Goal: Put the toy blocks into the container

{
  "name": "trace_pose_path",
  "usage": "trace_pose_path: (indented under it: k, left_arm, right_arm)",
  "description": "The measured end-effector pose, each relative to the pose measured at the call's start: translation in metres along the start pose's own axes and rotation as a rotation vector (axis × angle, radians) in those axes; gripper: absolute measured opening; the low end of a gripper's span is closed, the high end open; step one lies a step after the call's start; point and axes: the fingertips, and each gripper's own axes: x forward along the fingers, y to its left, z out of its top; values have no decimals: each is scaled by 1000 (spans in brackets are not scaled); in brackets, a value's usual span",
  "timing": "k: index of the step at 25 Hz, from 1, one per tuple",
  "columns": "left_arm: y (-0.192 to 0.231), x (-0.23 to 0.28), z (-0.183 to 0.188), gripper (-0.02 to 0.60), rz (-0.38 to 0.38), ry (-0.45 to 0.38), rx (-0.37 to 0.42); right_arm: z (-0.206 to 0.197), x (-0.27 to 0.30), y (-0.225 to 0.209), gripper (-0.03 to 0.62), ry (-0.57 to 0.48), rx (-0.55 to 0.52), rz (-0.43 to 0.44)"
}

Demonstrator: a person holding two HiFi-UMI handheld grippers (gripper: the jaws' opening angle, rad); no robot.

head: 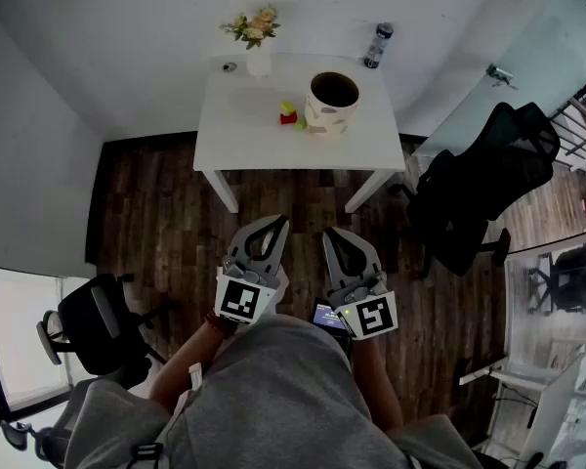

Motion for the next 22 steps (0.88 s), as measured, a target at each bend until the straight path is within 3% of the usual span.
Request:
trace_pose_path:
  k: [3, 11, 14, 22]
  left_arm:
    - [7, 7, -6, 6, -5, 5, -4]
    - [36, 36, -35, 6, 9, 43, -24]
    - [45, 50, -50, 6, 12, 69, -74]
    - [61, 91, -66, 6, 1, 94, -97]
  right_arm:
    - [5, 12, 4, 3, -32, 41, 31]
    - [-15, 43, -11, 3, 22, 51, 72]
    - [-22, 54, -23, 3, 44, 54, 67]
    - [-37, 78, -64, 3, 83, 63, 46]
